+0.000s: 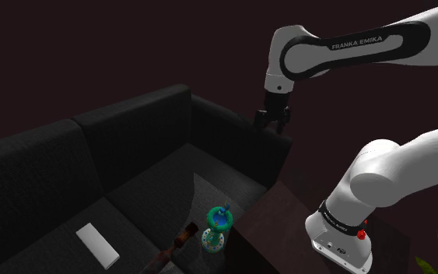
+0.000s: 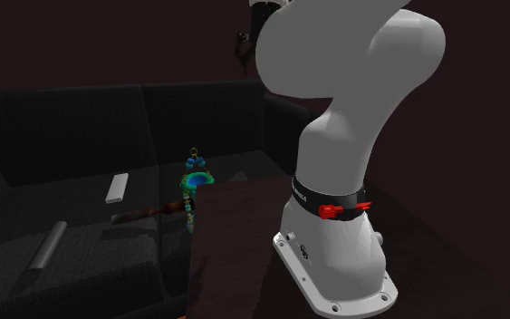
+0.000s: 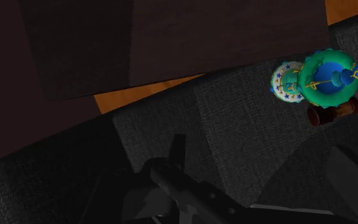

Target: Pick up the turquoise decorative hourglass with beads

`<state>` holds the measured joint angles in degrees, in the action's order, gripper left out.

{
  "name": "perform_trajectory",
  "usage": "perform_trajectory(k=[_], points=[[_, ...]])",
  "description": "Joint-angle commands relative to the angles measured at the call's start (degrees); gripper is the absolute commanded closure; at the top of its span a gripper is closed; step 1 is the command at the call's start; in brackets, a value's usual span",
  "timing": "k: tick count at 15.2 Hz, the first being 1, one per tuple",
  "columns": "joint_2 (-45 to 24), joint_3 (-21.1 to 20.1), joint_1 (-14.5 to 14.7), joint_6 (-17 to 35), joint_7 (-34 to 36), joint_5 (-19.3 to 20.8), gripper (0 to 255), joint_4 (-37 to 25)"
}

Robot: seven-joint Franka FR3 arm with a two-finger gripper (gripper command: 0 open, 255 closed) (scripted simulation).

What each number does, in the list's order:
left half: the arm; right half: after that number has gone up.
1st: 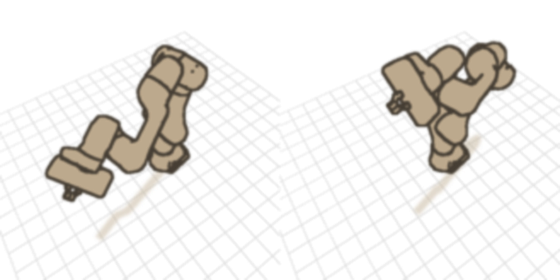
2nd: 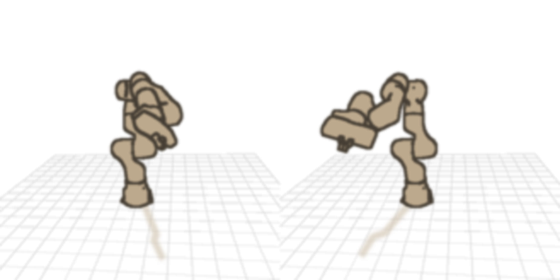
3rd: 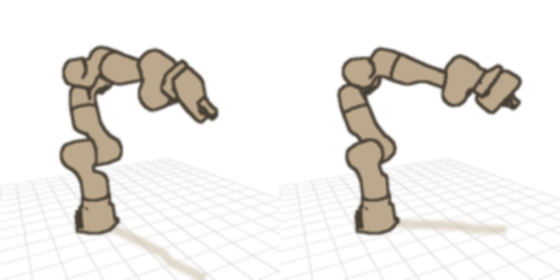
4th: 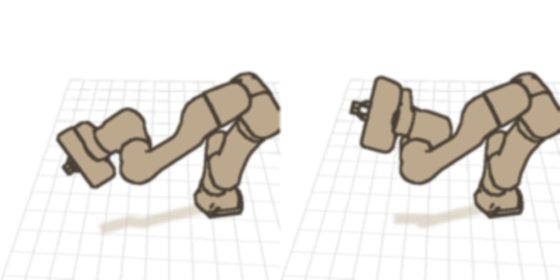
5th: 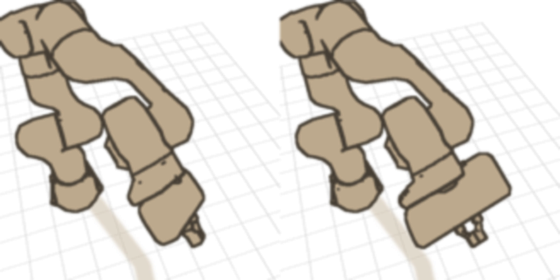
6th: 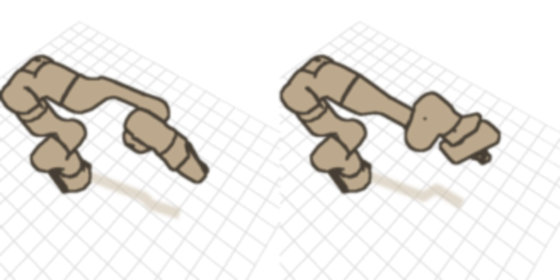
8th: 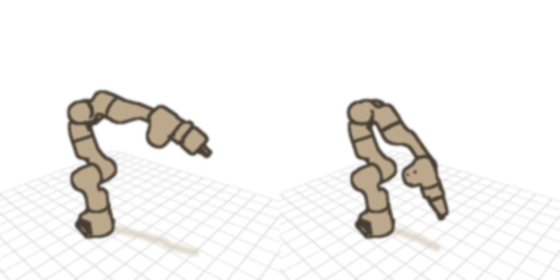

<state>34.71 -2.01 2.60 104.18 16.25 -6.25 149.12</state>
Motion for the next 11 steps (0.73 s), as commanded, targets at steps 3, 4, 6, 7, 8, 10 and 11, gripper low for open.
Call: perform_trajectory(k=[3, 4, 6, 7, 8, 10, 11], points=[[-5.26, -1.40, 1.16, 5.92, 3.11, -3.96, 0, 2.58], [-6.78, -1.80, 1.55, 7.56, 3.82, -5.05, 0, 3.15], [-10.06, -2.57, 2.41, 10.90, 5.09, -7.35, 0, 4.07], [-11.83, -2.95, 2.87, 12.60, 5.65, -8.56, 0, 4.42], [-13.67, -3.33, 3.36, 14.30, 6.16, -9.80, 0, 4.68], [-17.58, -4.06, 4.38, 17.72, 6.98, -12.44, 0, 4.96], [-19.64, -4.43, 4.91, 19.41, 7.30, -13.83, 0, 4.97]])
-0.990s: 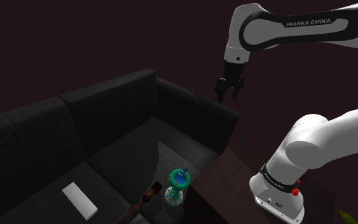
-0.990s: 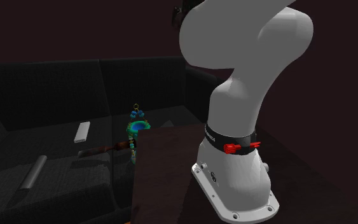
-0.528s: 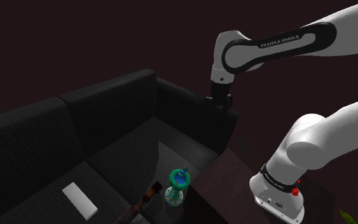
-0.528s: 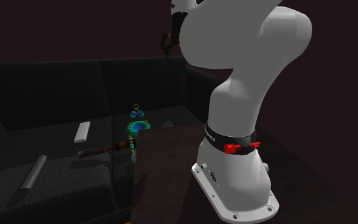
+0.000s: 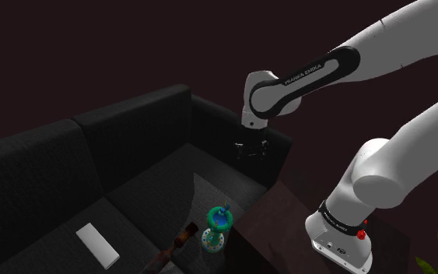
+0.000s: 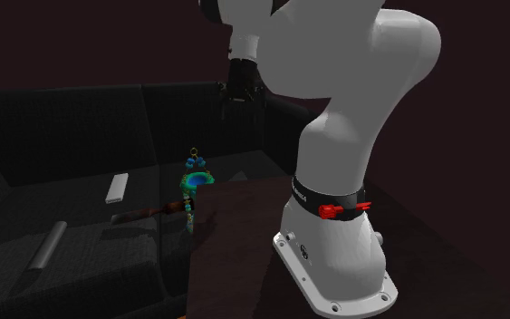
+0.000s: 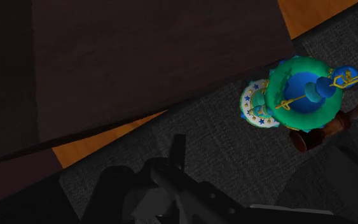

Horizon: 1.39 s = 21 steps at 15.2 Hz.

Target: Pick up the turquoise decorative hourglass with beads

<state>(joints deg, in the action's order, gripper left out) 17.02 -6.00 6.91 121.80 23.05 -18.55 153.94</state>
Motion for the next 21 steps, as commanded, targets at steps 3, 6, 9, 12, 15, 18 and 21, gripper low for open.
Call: perform_trajectory(k=[3, 6, 9, 12, 15, 18, 21], points=[[-8.47, -1.52, 2.27, 6.73, 1.01, -6.02, 0, -0.35], [-15.38, -2.71, 3.86, 11.26, 0.87, -10.98, 0, -1.68], [-22.52, -4.13, 5.19, 15.24, 0.18, -16.24, 0, -3.82], [-26.24, -4.85, 5.58, 17.36, -0.66, -18.62, 0, -4.99], [-29.10, -5.08, 5.60, 19.54, -2.12, -19.68, 0, -5.50], [-32.58, -5.38, 5.56, 22.03, -3.90, -20.96, 0, -6.29], [-32.52, -5.36, 5.53, 22.00, -3.91, -20.92, 255, -6.24]])
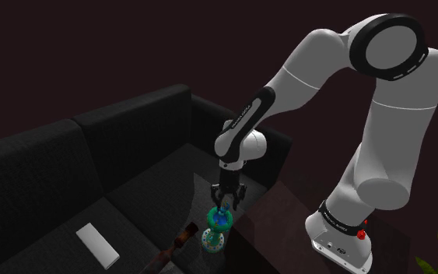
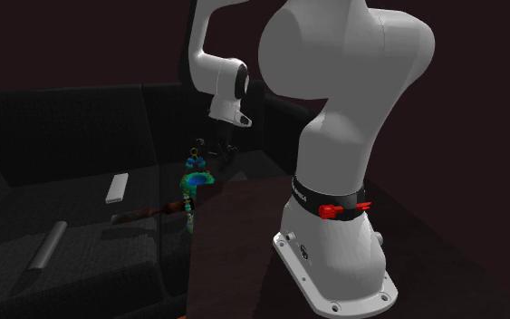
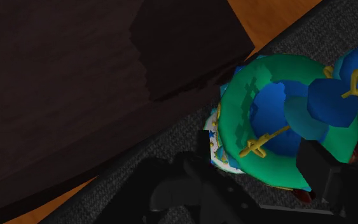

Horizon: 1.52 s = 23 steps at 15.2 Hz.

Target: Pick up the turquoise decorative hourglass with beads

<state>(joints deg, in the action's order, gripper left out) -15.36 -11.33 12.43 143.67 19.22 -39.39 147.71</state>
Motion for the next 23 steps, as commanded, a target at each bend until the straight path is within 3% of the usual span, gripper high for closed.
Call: perform_trajectory(k=[1, 9, 23], points=[[-0.17, -0.05, 0.03, 0.15, -0.06, -0.10, 255, -0.04], [-0.20, -0.05, 0.03, 0.17, -0.07, -0.11, 255, -0.06], [12.89, 0.96, -0.15, -10.17, 6.61, 4.67, 255, 1.91]])
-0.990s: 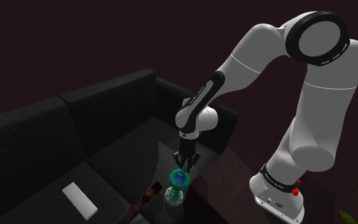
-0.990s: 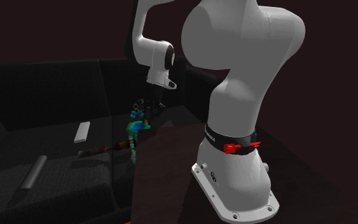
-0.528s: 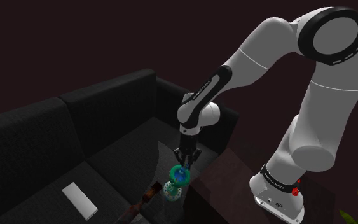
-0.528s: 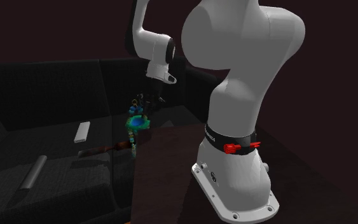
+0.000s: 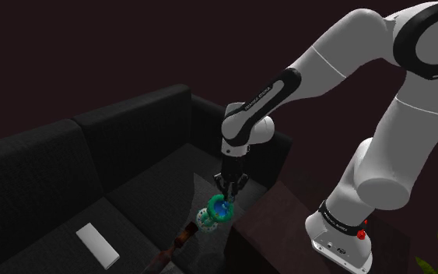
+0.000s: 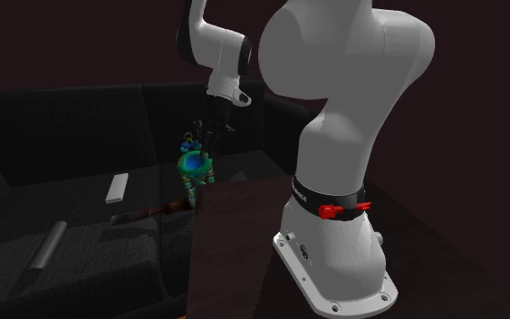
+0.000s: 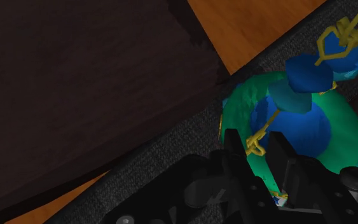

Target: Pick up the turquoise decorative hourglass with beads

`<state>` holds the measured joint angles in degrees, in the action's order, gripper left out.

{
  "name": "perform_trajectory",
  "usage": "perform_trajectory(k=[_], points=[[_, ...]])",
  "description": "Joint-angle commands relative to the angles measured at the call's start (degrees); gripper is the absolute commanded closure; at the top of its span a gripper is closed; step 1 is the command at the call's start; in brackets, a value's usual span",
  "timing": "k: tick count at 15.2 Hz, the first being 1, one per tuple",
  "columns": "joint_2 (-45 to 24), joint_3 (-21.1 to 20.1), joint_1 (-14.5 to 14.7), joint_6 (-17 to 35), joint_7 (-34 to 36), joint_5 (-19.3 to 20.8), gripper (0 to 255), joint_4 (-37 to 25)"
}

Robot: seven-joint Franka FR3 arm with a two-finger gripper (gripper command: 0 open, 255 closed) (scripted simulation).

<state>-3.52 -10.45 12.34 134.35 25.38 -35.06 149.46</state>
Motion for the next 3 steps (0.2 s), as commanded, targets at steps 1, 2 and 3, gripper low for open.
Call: perform_trajectory(k=[1, 2, 3], points=[[1.92, 0.13, -0.10, -1.65, 0.89, 0.65, 255, 0.18], [2.05, 0.14, -0.11, -1.77, 0.96, 0.70, 255, 0.18], [2.05, 0.14, -0.11, -1.76, 0.96, 0.70, 255, 0.18]])
